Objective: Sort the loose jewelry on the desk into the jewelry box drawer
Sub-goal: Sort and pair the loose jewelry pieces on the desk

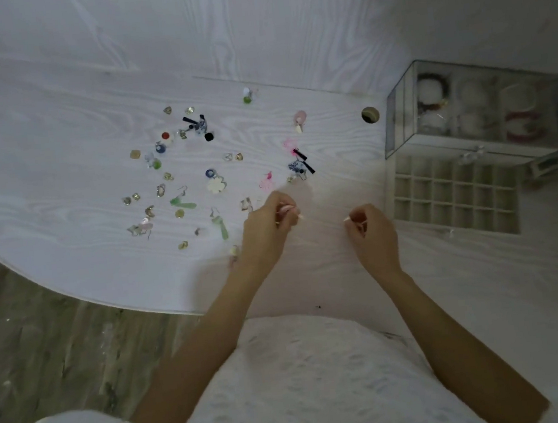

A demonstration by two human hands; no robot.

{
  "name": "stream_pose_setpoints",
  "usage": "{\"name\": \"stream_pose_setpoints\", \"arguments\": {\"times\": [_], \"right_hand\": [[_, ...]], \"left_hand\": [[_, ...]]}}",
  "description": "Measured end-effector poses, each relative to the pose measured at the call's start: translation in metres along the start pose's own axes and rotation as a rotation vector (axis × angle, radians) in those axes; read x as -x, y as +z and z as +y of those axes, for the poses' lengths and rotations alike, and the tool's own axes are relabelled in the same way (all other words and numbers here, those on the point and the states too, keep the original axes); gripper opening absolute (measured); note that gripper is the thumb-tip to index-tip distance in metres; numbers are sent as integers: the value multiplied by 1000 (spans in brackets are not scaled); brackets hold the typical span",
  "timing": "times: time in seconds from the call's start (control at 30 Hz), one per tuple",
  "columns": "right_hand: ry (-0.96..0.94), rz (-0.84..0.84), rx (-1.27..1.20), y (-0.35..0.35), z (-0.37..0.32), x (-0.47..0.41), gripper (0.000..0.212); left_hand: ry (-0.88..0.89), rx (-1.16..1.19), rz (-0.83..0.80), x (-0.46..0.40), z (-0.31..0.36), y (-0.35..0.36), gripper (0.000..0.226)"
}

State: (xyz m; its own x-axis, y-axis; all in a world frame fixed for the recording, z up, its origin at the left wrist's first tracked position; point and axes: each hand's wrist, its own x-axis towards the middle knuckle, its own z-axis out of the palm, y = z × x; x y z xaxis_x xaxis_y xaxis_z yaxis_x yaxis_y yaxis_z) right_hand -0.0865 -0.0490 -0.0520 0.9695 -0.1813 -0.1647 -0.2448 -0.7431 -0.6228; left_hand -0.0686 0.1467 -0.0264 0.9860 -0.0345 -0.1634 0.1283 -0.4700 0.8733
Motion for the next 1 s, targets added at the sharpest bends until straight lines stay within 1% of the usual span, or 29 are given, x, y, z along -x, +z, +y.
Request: {"name": "stream_pose_setpoints", "arguments": {"times": [0.07,0.13,0.2,0.27,0.33,0.4,0.43,0.57,0.67,0.73,0.87,1.0], "right_hand": [[10,27,-2,-5,4,-4,5],[-21,36,44,-10,3,-14,4],[-38,31,76,-12,1,-26,9],[-32,-4,106,-14,-2,-34,19],[-43,-47,177,-16,-1,-38,26],[-53,-83,230,-17,0,-37,33],[-48,-97,231,-17,1,-38,37],[-43,-112,149,-11,-2,-39,43],[-56,-62,136,-6,-4,-50,29],[-39,-57,142,-5,-5,-59,25],[1,-47,139,-8,-9,-72,36],[-6,-59,168,-12,-7,-81,35]], "left_hand": [[-20,17,-42,-10,9,32,5],[-45,10,-43,-21,17,58,7],[-68,-27,-53,-30,22,75,16],[-58,-127,-76,-35,23,84,31],[3,-284,-84,-38,19,86,46],[50,-399,-90,-38,11,83,55],[60,-410,-92,-39,8,82,57],[67,-328,-66,-44,7,84,50],[50,-269,-60,-54,13,93,42],[38,-244,-65,-63,18,98,38],[60,-202,-89,-77,25,103,34],[66,-158,-117,-80,25,101,32]]}}
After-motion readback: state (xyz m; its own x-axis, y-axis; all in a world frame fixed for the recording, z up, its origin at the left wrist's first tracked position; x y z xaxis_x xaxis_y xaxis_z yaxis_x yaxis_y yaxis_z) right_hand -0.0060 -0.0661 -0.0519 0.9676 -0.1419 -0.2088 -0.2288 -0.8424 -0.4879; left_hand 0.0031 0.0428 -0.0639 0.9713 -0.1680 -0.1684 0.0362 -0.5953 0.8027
